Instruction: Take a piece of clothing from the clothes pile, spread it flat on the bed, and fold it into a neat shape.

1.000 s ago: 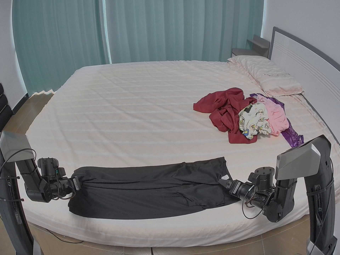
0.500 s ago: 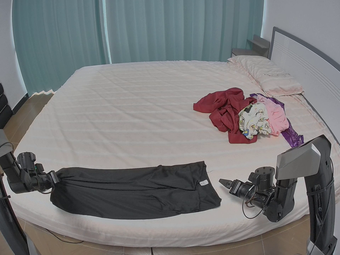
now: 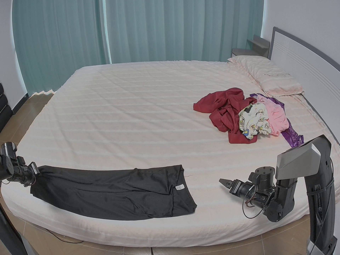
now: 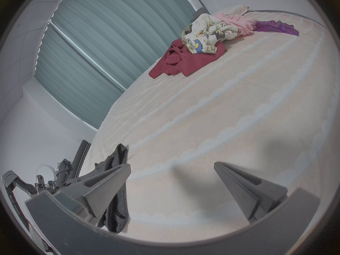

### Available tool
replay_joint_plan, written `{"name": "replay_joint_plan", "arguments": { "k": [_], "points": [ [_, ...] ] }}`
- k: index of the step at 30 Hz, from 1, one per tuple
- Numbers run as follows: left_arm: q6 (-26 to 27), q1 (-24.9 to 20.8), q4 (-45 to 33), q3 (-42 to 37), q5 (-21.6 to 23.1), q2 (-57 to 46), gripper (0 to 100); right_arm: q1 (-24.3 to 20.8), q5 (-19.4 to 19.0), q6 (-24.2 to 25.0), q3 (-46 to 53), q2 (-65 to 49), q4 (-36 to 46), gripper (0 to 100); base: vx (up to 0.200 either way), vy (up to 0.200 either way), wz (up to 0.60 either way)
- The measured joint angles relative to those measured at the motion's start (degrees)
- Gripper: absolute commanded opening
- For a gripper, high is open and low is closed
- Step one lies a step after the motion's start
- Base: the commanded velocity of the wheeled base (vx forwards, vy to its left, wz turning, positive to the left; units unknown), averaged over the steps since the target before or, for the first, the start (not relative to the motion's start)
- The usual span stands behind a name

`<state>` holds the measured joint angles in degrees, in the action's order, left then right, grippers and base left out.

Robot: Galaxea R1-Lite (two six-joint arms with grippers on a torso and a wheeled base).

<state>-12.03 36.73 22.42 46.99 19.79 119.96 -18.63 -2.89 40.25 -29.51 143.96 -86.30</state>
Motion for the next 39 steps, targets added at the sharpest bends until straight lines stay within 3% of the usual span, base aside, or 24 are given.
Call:
{"name": "replay_joint_plan", "arguments": {
  "k": [6,10,17,23,29,39],
  "points": [
    [-1.2,-7.5,-6.4,-1.5,-5.5,-6.2,0,0.0,0.0,0.0,0.0,0.0,0.0,100,0.000,0.000,0.00],
    [-5.5,-15.1,-8.4,-2.6,-11.6,-9.8,0,-0.1,0.0,0.0,0.0,0.0,0.0,100,0.000,0.000,0.00],
    [-13.9,-32.7,-10.8,-3.3,-23.9,-13.6,0,-0.1,0.0,0.0,-0.1,0.0,0.0,100,0.000,0.000,0.00],
    [-20.5,-47.5,-13.6,-2.0,-31.7,-13.7,0,-0.2,0.0,0.0,-0.1,0.0,0.0,100,0.000,0.000,0.00],
    [-28.5,-58.6,-18.9,5.5,-35.1,-9.6,0,-0.3,0.0,-0.1,-0.1,0.0,0.0,100,0.000,0.000,0.00],
    [-35.2,-69.7,-22.2,18.7,-35.8,-0.2,0,-0.5,0.0,-0.1,-0.1,0.0,0.0,100,0.000,0.000,0.00]
  ]
}}
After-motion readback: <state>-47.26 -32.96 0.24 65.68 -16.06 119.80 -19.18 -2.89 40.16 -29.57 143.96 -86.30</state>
